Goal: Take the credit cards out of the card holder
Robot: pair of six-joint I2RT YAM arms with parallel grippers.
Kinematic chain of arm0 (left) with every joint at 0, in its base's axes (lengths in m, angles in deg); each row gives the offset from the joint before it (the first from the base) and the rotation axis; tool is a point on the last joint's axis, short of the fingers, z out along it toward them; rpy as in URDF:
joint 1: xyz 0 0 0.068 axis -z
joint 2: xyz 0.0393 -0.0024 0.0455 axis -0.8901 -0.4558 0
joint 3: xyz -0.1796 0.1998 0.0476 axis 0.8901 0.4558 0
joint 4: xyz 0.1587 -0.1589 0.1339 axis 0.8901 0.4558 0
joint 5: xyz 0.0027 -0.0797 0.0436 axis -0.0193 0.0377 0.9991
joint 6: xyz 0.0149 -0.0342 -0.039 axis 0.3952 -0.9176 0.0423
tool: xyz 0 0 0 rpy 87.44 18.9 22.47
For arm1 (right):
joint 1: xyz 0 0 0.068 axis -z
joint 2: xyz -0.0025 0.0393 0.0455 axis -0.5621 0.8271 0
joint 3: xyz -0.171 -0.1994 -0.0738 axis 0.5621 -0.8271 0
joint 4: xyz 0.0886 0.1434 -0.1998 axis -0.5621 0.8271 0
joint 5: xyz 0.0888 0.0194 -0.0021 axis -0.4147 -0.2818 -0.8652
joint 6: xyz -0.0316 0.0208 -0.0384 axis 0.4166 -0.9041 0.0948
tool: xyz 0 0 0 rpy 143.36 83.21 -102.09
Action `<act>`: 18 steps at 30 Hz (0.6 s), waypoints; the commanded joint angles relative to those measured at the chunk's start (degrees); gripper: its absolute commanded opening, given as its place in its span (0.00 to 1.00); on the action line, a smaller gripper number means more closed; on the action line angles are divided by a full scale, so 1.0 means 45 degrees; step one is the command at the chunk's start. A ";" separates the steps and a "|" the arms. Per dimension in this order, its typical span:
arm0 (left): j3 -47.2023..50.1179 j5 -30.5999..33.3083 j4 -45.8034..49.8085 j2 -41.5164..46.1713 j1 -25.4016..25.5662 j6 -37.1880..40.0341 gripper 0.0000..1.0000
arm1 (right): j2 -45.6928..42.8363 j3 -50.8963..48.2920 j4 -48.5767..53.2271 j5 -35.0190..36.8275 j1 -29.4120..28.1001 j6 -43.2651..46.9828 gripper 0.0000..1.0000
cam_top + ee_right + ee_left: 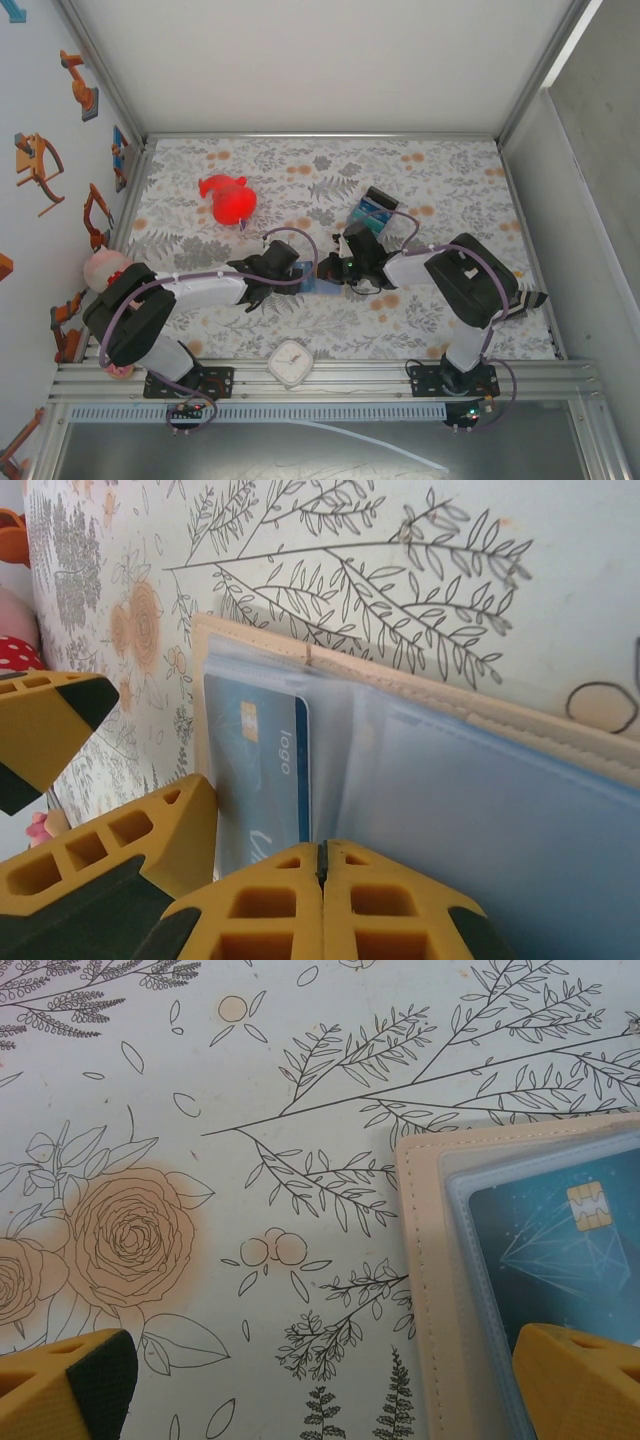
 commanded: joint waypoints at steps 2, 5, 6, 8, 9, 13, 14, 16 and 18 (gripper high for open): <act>-0.0156 0.0145 0.0774 -0.0233 0.0022 -0.0099 0.97 | -0.0417 -0.0138 -0.0358 0.0058 0.0122 -0.0159 0.00; -0.0190 0.0208 0.0902 -0.0109 0.0022 -0.0125 0.97 | -0.0378 -0.0128 -0.0524 -0.0148 0.0108 -0.0275 0.00; -0.0219 0.0237 0.0957 -0.0011 0.0024 -0.0131 0.97 | -0.0412 -0.0122 -0.0514 -0.0172 0.0110 -0.0252 0.01; -0.0244 0.0295 0.1086 0.0200 0.0012 -0.0182 0.97 | -0.0474 -0.0082 -0.0387 -0.0182 0.0107 -0.0181 0.07; -0.0262 0.0316 0.1123 0.0340 0.0005 -0.0246 0.97 | -0.0510 -0.0053 -0.0246 -0.0159 0.0093 -0.0111 0.08; -0.0225 -0.0015 0.1148 0.0707 -0.0296 -0.0372 0.97 | -0.0541 0.0135 0.0174 -0.0051 0.0051 -0.0009 0.10; -0.0190 -0.0175 0.1054 0.0768 -0.0362 -0.0387 0.97 | -0.0531 0.0182 0.0242 -0.0046 0.0029 0.0008 0.10; -0.0124 -0.0437 0.0902 0.0860 -0.0465 -0.0382 0.97 | -0.0502 0.0276 0.0339 -0.0012 -0.0010 -0.0017 0.11; -0.0108 -0.0552 0.0855 0.0814 -0.0525 -0.0318 0.97 | -0.0511 0.0378 0.0495 0.0031 -0.0070 -0.0022 0.11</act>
